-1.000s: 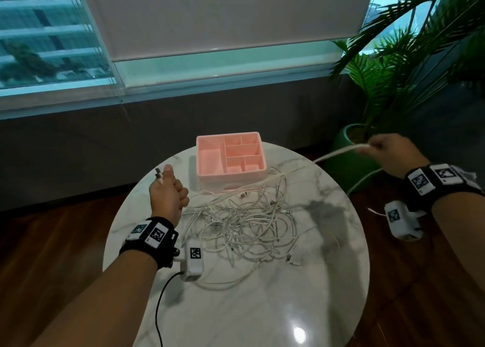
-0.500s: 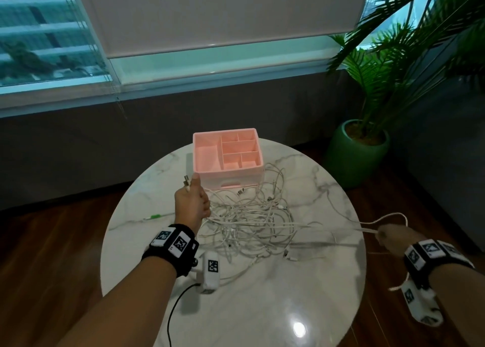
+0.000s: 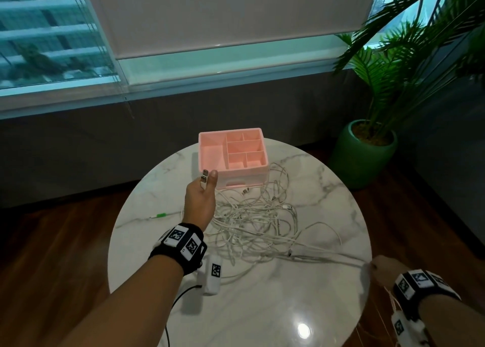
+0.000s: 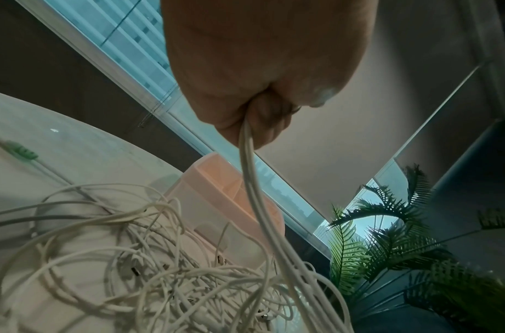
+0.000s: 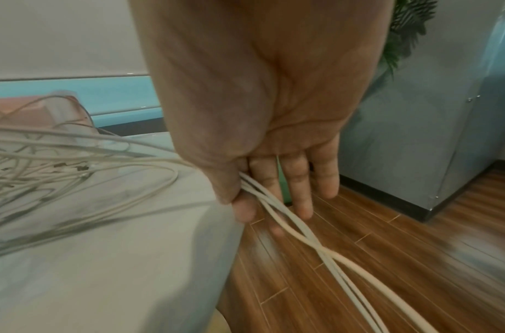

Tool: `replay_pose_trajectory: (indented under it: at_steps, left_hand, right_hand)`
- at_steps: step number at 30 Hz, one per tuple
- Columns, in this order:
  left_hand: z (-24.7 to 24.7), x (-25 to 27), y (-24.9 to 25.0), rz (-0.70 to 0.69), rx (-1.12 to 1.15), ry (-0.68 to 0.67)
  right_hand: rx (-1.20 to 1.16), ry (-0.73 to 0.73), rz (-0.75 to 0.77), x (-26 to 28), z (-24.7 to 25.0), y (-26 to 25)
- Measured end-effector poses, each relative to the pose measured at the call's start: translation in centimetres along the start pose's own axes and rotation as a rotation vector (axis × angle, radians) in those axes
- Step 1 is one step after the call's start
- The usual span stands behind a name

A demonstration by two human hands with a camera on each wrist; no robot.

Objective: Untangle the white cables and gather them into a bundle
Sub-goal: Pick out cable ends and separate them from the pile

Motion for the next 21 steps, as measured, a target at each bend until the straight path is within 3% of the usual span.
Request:
replay_pose_trajectory:
  at_steps: [5,11,13,15,17,19,21]
  left_hand:
    - [-0.4,-0.4,-0.7,-0.005,-0.048,-0.005]
    - [-1.1,-0.9,-0.2,0.113,0.115,-0.023]
    - [-1.6,-0.9,0.3,0.144,0.152,-0.049]
    - [-2.2,-0.6,0.9,0.177,0.203,-0.078]
    - [-2.9,-0.2,1.6,0.187,0.267,-0.125]
    - [-3.8,0.4,2.4,0.183,0.338,-0.184]
    - [-4.4,0.8,2.9,0.187,0.404,-0.218]
  right_hand:
    - [0.051,0.067,0.054,-0.4,1.8,-0.2]
    - [0.213,-0.135,0.134,1.1,4.2,-4.6]
    - [0.189,-0.110,0.237,2.6,6.9,-8.4]
    - [0.109,-0.055,0.405,4.8,9.7,-13.3]
    - [-0.144,-0.046,0.589,7.9,12.0,-18.7]
    - [-0.445,-0.054,0.762,11.2,13.0,-23.6]
    - [-0.556,-0.074,0.885,14.0,12.5,-27.7]
Point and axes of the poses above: each hand's wrist, its own x-axis away from the middle knuckle, its own z-axis out of the back of the hand, y = z × x, the point moved 6 cm from there along -x, towards the middle knuckle, and after that the axes turned 2 degrees about -z, right-handed, at the moved point
